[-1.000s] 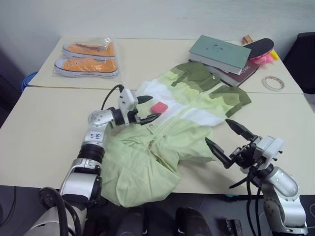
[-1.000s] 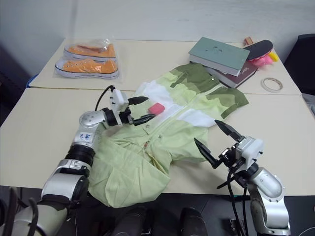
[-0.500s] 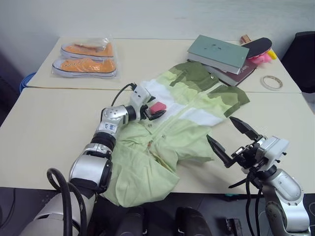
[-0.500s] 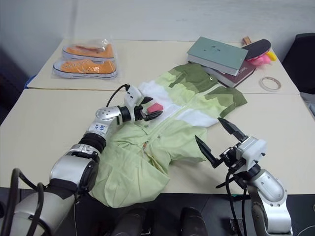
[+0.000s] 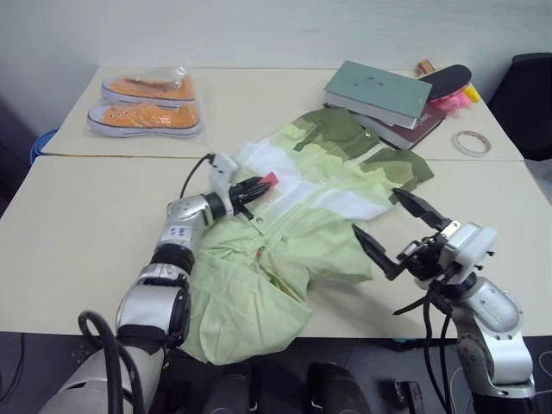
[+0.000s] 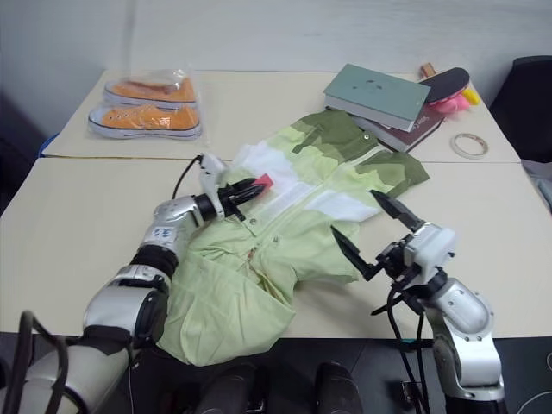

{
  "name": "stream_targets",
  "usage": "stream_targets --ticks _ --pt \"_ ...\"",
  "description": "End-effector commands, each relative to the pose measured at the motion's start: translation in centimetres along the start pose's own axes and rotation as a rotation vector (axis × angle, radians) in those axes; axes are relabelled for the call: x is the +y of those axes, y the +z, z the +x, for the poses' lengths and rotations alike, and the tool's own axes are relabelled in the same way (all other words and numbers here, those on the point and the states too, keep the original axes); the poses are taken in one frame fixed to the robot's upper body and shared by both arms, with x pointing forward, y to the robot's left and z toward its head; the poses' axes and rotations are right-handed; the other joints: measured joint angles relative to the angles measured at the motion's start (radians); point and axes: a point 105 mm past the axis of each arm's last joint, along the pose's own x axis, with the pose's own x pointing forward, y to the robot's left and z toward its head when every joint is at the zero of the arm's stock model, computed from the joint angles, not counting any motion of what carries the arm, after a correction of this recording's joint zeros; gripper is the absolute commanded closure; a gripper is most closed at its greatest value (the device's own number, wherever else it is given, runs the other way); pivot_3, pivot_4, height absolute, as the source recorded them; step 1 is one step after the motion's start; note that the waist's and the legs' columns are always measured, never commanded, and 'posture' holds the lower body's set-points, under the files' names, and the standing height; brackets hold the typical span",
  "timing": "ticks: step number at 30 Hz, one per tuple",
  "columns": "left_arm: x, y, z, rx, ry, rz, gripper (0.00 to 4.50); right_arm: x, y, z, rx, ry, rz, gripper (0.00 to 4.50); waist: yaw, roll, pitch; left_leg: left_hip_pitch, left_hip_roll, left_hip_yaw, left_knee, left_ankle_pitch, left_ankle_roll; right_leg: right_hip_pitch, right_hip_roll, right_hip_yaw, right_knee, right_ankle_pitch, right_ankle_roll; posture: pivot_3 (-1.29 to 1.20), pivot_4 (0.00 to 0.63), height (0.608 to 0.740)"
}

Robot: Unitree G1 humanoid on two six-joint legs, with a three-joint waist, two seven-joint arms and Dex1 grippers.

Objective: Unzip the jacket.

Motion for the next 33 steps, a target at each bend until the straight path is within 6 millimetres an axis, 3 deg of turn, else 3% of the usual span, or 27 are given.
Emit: stream_targets --ticks 1,7,9,11,13,15,17,20,22,24,27,29,33 --pt "3.6 3.9 -5.7 -0.135 0.206 0.09 3.97 1.5 0.6 1.0 -0.039 0.176 -0.036 0.0 -0.013 0.0 0.0 0.0 0.0 0.0 0.0 0.0 0.0 0.0 0.0 0.0 0.0 0.0 0.0 0.0 0.15 0.74" --pt "4.6 3.8 -17.9 -0.027 0.566 0.145 3.97 2.3 -0.3 0.9 -0.025 0.333 -0.01 0.0 -0.021 0.0 0.0 0.002 0.0 -0.005 -0.002 0.0 -0.001 0.001 -0.001 0.001 0.001 0.0 0.0 0.0 0.15 0.74" --pt "4.6 2.6 -21.5 0.063 0.684 0.128 3.97 2.3 -0.5 0.8 -0.018 0.356 0.0 0.0 -0.008 -0.001 -0.001 0.002 -0.001 -0.009 0.0 -0.001 0.0 0.004 -0.002 0.007 0.001 0.0 0.0 0.0 0.15 0.74" --pt "4.7 1.6 -23.7 0.132 0.757 0.099 3.97 2.3 -0.6 0.8 -0.016 0.367 0.011 0.0 0.006 -0.001 -0.001 0.002 -0.001 -0.011 0.002 -0.001 0.0 0.007 -0.002 0.013 -0.002 0.0 0.0 0.0 0.15 0.74" --pt "5.0 0.4 -25.3 0.199 0.835 0.063 3.33 2.1 -0.6 0.9 -0.014 0.378 0.015 0.0 0.02 -0.001 -0.001 0.002 -0.001 -0.016 0.004 -0.002 -0.001 0.01 -0.002 0.015 -0.004 0.0 0.0 0.0 0.15 0.74" --pt "5.0 0.3 -25.1 0.217 0.837 0.053 2.77 1.9 -0.5 1.4 -0.005 0.375 0.09 0.0 0.027 -0.001 -0.001 0.003 -0.001 -0.017 0.006 -0.003 -0.001 0.013 -0.003 0.015 -0.005 0.0 0.0 0.0 0.15 0.74" --pt "4.4 1.4 -23.8 0.2 0.779 0.065 2.18 0.9 0.8 3.4 -0.031 0.279 0.234 0.0 0.027 -0.001 -0.001 0.003 -0.001 -0.018 0.007 -0.003 -0.001 0.014 -0.005 0.014 -0.004 0.0 0.0 0.0 0.15 0.74" --pt "4.0 2.6 -23.4 0.21 0.742 0.084 1.28 2.2 2.0 4.4 0.016 0.435 0.258 0.0 0.021 -0.001 -0.001 0.002 -0.001 -0.018 0.006 -0.004 -0.003 0.011 -0.006 0.014 -0.004 0.0 -0.001 0.0 0.15 0.74" --pt "3.5 4.7 -24.2 0.209 0.721 0.156 0.67 2.6 2.0 5.7 0.093 0.511 0.245 0.0 0.016 -0.002 -0.001 0.001 -0.001 -0.017 0.004 -0.004 -0.004 0.008 -0.006 0.014 -0.003 -0.001 -0.002 0.0 0.15 0.74" --pt "3.0 5.8 -24.6 0.219 0.698 0.212 0.67 2.8 1.8 6.4 0.137 0.557 0.23 0.0 -0.001 -0.002 -0.001 0.001 -0.001 -0.016 0.002 -0.004 -0.004 0.006 -0.006 0.014 -0.002 -0.001 -0.002 0.0 0.15 0.74" --pt "1.4 7.6 -23.1 0.191 0.554 0.29 0.67 3.2 0.2 7.5 0.239 0.641 0.143 0.0 -0.005 -0.002 -0.001 0.001 0.0 -0.012 -0.002 -0.004 -0.004 0.003 -0.004 0.014 -0.002 -0.001 -0.002 0.0 0.15 0.74" --pt "-0.8 7.6 -20.5 0.168 0.363 0.287 0.5 3.5 -2.1 7.7 0.339 0.687 0.028 0.0 -0.003 -0.002 -0.001 0.001 0.0 -0.011 -0.002 -0.003 -0.004 0.003 -0.004 0.014 -0.002 -0.001 -0.002 0.0 0.15 0.74" --pt "-3.6 6.6 -17.5 0.162 0.116 0.246 0.08 4.3 -4.6 8.0 0.411 0.749 -0.058 0.0 0.003 -0.003 -0.002 0.0 -0.002 -0.011 0.0 -0.003 -0.002 0.003 -0.002 0.015 -0.002 -0.001 -0.002 0.0 0.15 0.74"
